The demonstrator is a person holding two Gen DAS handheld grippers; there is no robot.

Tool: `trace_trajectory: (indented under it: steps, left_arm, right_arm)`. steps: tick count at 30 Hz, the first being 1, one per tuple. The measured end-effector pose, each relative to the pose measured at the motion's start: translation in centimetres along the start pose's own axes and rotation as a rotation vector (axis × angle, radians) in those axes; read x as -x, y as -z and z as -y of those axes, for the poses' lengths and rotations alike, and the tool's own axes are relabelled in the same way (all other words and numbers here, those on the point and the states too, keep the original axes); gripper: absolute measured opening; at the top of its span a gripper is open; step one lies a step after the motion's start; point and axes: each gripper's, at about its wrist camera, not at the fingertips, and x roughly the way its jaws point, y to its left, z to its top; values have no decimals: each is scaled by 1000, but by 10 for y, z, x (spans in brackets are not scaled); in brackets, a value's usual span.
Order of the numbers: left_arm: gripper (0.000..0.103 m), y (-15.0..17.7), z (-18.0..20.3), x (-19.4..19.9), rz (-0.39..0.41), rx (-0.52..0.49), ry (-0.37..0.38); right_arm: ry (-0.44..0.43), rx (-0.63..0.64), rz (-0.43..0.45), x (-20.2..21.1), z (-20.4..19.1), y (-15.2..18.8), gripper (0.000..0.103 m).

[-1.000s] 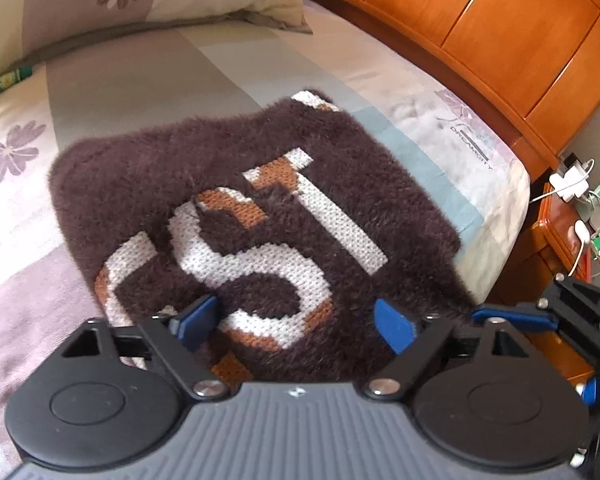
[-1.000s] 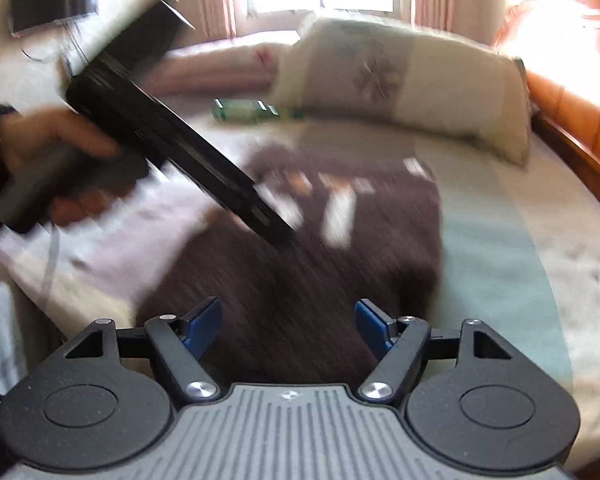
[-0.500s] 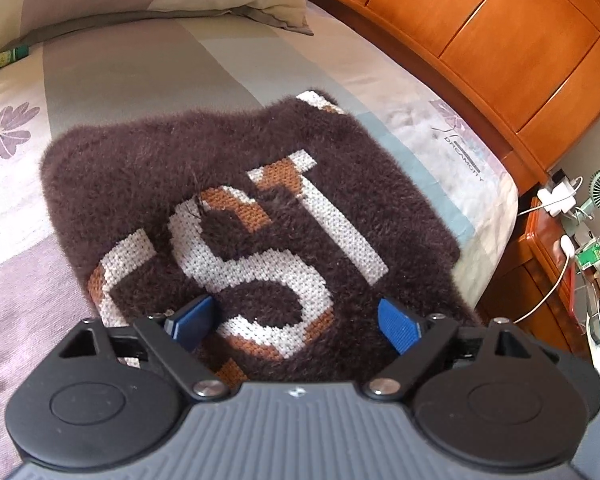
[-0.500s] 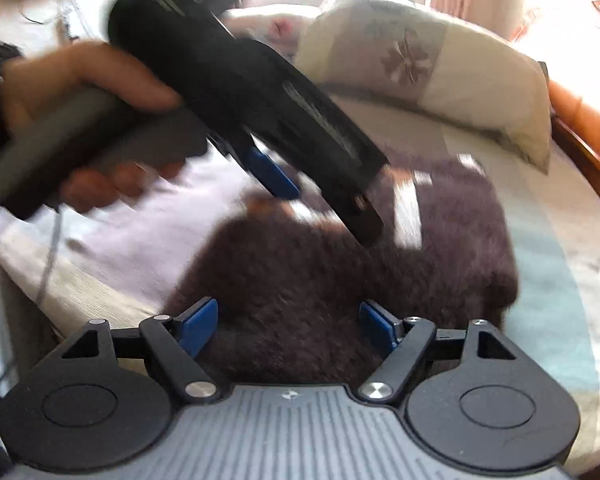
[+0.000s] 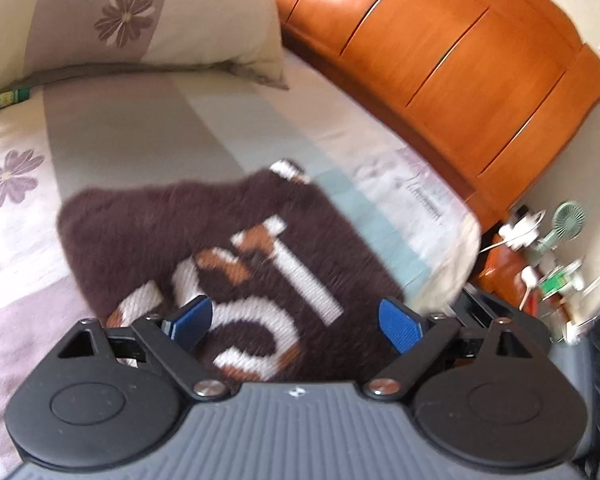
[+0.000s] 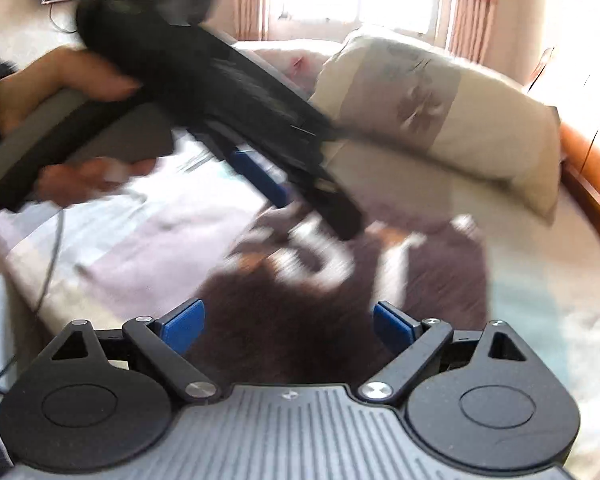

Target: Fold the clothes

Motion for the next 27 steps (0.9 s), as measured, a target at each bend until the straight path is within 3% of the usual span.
trace_trajectory:
  steps: [3,5,9,11,13,16,22,27]
  left_arm:
    - [90,5,-8,-19,-48,20,-17]
    - [89,16,-23,-39,-100,67,-49]
    - [91,24,-37,-40,-59,110,4]
    - [89,14,-35,-34,-75,135,-5]
    - [89,-1,-24,-28,-58,99,-18]
    - [89,-29,-2,-27,-39,42,40]
    - [89,-83,38,-85,-122,-11,89]
    - [89,-99,37,-145,-194,7,55]
  right_arm:
    - [12,-38,-27,-22,26,-3,94]
    - [23,-85,-106,-42,41,5,94]
    - [-8,-91,-73,-47,45,27,99]
    - [-8,-90,-59,-46,42,31,99]
    - [-16,-105,-49,-45,43,33,103]
    - [-21,-132,-26,-43,43,36,103]
    - [-28,-178,8,-49,45,34,103]
    - [-63,-248,44,-46,53,38,103]
